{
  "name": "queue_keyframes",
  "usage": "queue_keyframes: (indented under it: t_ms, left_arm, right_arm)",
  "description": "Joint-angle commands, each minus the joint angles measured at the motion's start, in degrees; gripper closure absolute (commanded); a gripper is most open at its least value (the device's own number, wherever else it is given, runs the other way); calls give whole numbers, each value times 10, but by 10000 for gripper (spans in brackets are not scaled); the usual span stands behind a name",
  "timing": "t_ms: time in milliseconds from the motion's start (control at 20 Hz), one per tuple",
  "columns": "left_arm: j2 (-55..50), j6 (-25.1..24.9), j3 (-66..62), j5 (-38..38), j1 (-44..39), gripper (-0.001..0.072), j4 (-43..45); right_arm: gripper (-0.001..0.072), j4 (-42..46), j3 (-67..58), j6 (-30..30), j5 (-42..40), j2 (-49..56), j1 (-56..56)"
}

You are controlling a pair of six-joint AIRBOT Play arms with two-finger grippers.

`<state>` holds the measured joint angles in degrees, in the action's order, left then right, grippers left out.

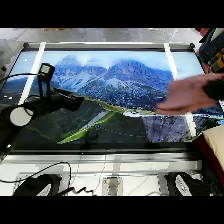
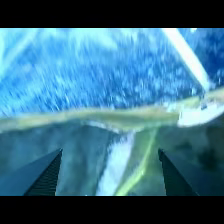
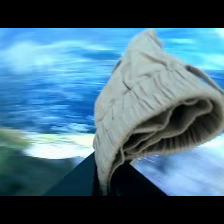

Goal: Fold the clothes and pants, and hang the long-sleeved shirts on hangers.

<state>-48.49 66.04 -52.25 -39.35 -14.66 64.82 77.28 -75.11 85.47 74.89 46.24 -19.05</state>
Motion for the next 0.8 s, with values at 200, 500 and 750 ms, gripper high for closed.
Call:
queue_keyframes:
  t_ms: [200, 500, 750]
  left_arm:
    - [35, 0, -2, 8, 1, 8, 3]
    - [35, 0, -2, 8, 1, 8, 3]
    - [35, 0, -2, 8, 1, 8, 3]
  right_arm:
    - [688, 375, -3, 36, 197, -108, -153]
    - [667, 508, -3, 99, 87, -107, -192]
    - [446, 624, -3, 155, 38, -107, -192]
